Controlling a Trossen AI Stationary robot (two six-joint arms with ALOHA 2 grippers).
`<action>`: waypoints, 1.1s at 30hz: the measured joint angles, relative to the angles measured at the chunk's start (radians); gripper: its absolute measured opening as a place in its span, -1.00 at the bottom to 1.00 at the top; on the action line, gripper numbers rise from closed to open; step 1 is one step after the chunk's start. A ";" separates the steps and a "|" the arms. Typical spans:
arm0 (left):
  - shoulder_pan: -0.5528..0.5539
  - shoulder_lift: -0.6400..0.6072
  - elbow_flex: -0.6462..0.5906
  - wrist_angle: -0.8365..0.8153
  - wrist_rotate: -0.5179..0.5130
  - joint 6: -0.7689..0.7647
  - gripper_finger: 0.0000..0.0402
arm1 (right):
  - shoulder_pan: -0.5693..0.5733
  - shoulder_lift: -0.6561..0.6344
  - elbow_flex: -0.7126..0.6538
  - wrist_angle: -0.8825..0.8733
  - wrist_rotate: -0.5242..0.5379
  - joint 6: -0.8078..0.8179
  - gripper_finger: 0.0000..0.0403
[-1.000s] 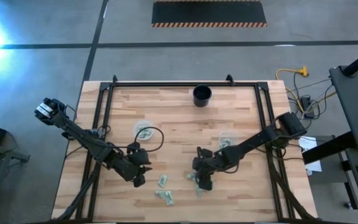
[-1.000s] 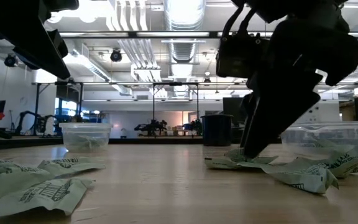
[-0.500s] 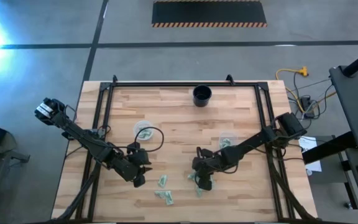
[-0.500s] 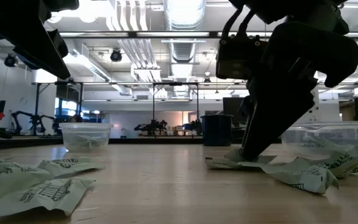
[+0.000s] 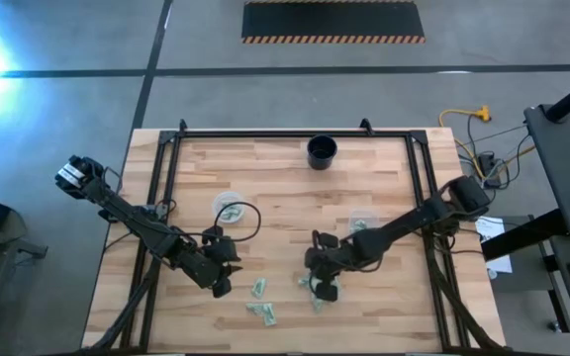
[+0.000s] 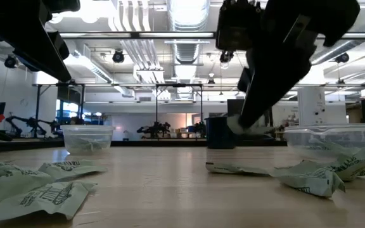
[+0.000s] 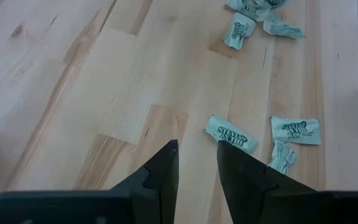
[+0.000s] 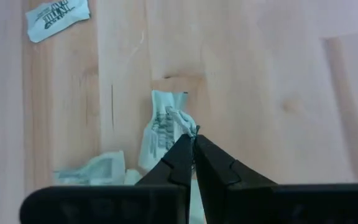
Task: Pick and place items into bin
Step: Put the white sweetener packet into the right transparent bin
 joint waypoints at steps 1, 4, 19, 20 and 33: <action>0.000 0.000 0.000 0.001 0.000 0.000 -0.54 | 0.000 -0.009 0.009 -0.027 0.003 -0.006 -0.96; 0.000 0.000 0.001 0.000 0.000 0.000 -0.54 | 0.000 -0.042 0.044 -0.139 0.017 -0.014 -0.96; 0.000 0.000 0.002 0.007 0.000 0.001 -0.54 | 0.006 -0.372 -0.096 -0.495 0.195 0.163 -0.96; 0.000 0.000 0.002 0.007 0.000 0.001 -0.54 | 0.006 -0.397 -0.119 -0.498 0.198 0.183 -0.96; 0.000 0.002 0.000 0.008 0.000 0.001 -0.54 | 0.007 -0.604 -0.371 -0.479 0.220 0.384 -0.96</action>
